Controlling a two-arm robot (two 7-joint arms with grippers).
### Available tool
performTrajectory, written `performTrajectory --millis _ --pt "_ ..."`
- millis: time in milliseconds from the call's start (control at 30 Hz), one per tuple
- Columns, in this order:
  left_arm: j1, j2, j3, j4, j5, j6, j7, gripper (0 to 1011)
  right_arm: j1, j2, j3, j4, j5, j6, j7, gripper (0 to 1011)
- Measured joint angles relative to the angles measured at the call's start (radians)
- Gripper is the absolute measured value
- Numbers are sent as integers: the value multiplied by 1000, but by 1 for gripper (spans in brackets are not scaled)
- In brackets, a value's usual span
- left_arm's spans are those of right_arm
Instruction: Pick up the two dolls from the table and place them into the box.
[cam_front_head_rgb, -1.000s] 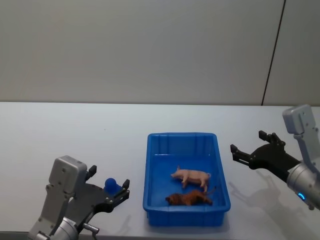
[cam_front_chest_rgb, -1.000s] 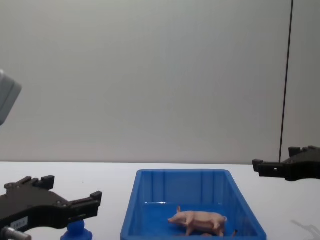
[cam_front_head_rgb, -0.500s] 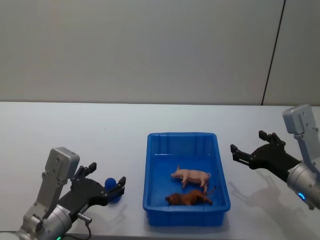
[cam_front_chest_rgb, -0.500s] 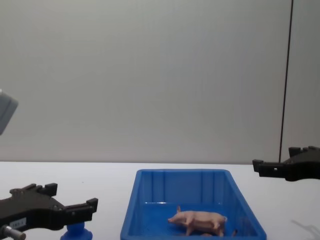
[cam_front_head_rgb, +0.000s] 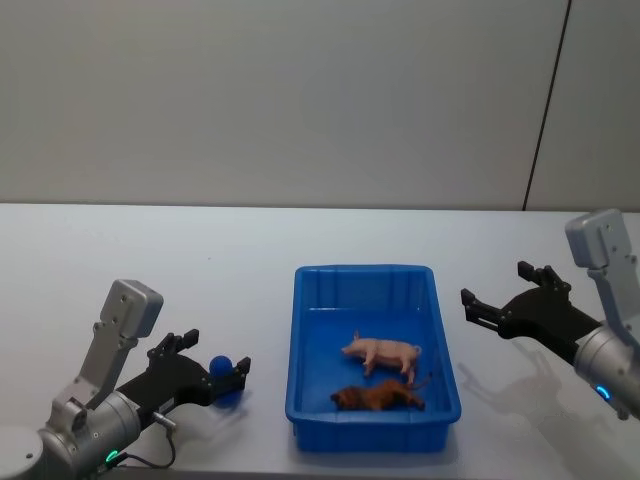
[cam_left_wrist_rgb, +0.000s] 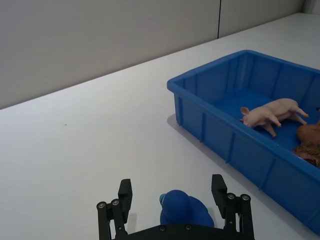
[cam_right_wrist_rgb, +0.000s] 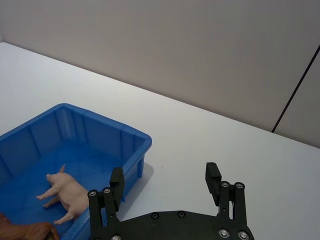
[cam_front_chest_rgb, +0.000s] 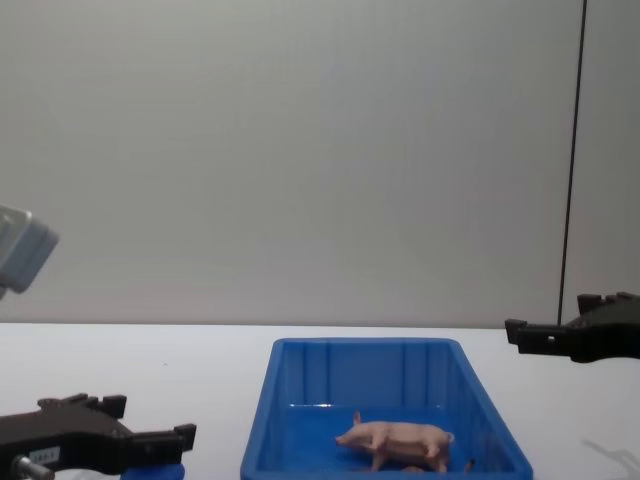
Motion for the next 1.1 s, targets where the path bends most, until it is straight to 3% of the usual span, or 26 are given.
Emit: performTrajectory --millis 267,767,967,1100 --pt "-25 -9 -1 44 4 27 -56 1001 0 0 0 0 0 0 0 1001" --pt "-24 -10 0 48 -12 51 -90 1001 0 0 0 0 0 0 0 1001" --pt "-31 -13 1 56 -13 60 -107 906 0 0 0 0 0 0 0 1001" --pt "-41 -18 3 69 -12 68 -125 782 0 0 0 0 0 0 0 1001"
